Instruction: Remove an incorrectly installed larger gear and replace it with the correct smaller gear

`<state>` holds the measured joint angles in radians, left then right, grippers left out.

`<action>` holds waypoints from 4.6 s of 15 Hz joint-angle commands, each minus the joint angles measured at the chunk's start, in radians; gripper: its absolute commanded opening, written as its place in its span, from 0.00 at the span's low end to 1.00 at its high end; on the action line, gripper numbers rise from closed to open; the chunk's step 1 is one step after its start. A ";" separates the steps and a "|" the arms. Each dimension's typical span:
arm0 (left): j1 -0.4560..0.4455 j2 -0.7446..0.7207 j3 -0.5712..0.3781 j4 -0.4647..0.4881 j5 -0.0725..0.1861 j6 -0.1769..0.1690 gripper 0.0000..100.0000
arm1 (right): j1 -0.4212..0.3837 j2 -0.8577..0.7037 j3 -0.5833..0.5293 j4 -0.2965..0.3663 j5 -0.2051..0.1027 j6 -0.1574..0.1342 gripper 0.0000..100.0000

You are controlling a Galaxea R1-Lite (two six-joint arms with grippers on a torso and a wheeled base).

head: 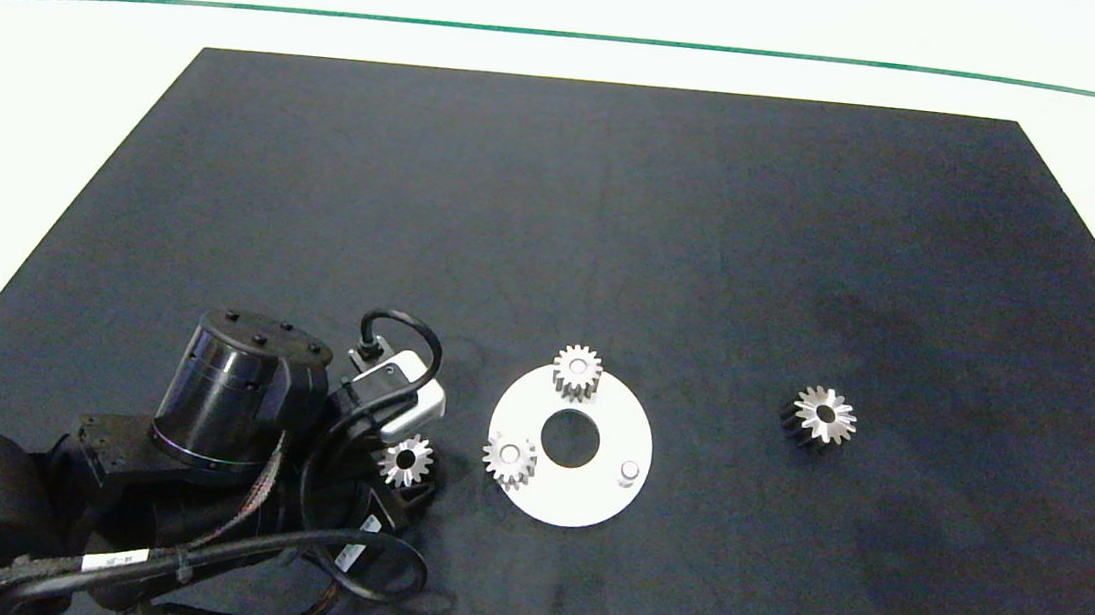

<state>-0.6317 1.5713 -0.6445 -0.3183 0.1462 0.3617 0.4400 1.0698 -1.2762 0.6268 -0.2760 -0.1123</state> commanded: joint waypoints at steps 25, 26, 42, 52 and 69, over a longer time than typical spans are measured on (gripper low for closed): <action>-0.235 -0.221 -0.185 0.283 0.006 -0.010 0.25 | -0.063 -0.106 0.001 0.002 0.032 0.059 1.00; -0.256 -0.195 -0.204 0.280 0.009 -0.029 0.25 | -0.069 -0.120 0.001 0.004 0.031 0.062 1.00; -0.437 0.217 -0.488 0.211 0.190 -0.035 0.25 | -0.181 -0.295 0.110 0.005 0.027 0.085 1.00; -0.436 0.319 -0.570 0.212 0.205 -0.033 0.25 | -0.179 -0.300 0.130 0.002 0.034 0.088 1.00; -0.390 0.296 -0.554 0.216 0.205 -0.024 0.25 | -0.162 -0.338 0.163 0.004 0.043 0.088 1.00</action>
<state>-1.0223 1.8781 -1.1983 -0.1013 0.3496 0.3357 0.2770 0.7326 -1.1140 0.6272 -0.2321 -0.0240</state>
